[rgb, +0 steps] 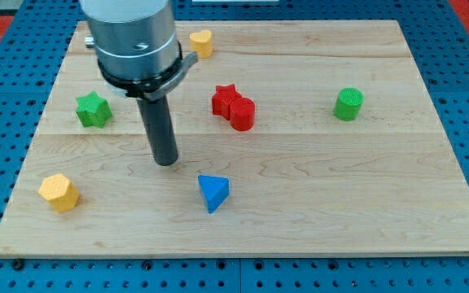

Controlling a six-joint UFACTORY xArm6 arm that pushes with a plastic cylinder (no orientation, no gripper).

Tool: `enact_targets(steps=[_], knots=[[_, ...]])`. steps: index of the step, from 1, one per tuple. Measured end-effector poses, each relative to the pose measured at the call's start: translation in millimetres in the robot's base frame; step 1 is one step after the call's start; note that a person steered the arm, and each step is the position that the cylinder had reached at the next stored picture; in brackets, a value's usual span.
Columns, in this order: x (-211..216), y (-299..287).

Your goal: Slide the heart diagonally to the red star

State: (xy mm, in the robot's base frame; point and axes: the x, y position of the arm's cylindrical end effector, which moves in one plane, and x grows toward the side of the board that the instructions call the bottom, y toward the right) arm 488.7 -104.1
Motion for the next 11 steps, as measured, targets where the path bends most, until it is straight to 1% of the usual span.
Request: enact_targets(steps=[1,2,3,4,5,6,7,8,9,11], knots=[[-7,-10],[-58,19],[-100,11],[-172,83],[-229,150],[-267,119],[-252,59],[-203,30],[-189,18],[-222,28]])
